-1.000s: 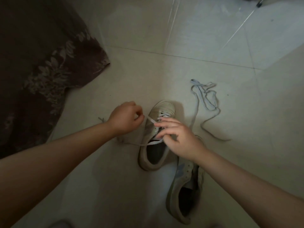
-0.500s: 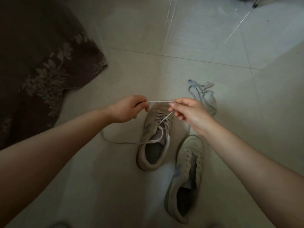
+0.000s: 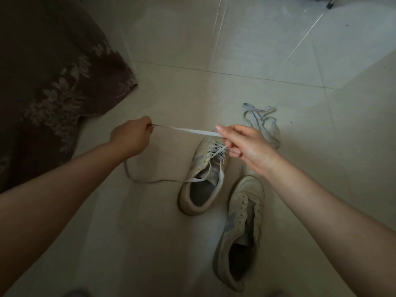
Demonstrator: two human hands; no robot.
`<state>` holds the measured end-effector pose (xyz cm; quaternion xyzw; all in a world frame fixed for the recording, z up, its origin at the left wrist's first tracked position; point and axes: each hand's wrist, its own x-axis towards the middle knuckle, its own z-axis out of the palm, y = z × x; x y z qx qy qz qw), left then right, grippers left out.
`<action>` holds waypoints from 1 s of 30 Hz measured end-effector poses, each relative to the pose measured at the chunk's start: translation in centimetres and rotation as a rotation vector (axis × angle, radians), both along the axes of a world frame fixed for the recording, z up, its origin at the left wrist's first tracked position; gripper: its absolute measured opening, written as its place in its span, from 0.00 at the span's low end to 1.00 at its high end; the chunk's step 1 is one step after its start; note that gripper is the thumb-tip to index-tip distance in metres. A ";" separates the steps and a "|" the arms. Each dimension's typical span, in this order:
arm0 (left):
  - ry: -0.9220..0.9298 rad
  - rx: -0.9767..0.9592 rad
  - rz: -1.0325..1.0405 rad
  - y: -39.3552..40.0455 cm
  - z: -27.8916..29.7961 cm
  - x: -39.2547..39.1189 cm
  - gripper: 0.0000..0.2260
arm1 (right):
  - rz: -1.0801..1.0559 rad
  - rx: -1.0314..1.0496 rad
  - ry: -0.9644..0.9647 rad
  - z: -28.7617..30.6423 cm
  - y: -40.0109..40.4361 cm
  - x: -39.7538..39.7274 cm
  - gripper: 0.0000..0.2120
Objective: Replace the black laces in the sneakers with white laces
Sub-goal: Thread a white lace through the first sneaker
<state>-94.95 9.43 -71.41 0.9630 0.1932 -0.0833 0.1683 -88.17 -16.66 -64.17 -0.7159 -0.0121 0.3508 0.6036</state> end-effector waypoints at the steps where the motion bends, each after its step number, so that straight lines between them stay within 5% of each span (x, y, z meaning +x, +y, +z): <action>1: -0.001 0.002 0.032 0.2 0.1 0.2 0.10 | 0.009 -0.019 -0.017 0.1 0.0 0.0 0.10; 5: -0.011 -0.138 0.041 -0.3 0.6 0.2 0.09 | -0.003 -0.236 -0.140 -0.2 -0.3 0.5 0.10; 9: -0.007 -0.200 -0.182 -4.1 2.4 0.0 0.08 | 0.273 -0.678 -0.643 -0.2 0.0 0.3 0.25; 14: -0.063 -0.050 -0.471 -9.0 6.1 1.5 0.12 | 0.456 -0.395 -0.463 -0.1 2.7 -0.7 0.24; 17: -0.097 -0.173 -0.469 -8.5 6.9 2.1 0.11 | 0.389 -0.284 -0.352 0.6 1.8 0.6 0.17; 22: -0.151 -0.325 -0.533 -7.9 6.1 1.2 0.10 | 0.302 -0.457 -0.563 1.5 -1.1 2.4 0.06; 26: -0.179 -0.300 -0.556 -9.3 5.6 1.1 0.14 | 0.482 -0.420 -0.548 1.5 -0.7 1.5 0.15; 30: -0.323 -0.122 -0.261 -12.0 5.4 -0.2 0.10 | 0.382 -0.357 -0.540 0.1 -0.3 1.4 0.09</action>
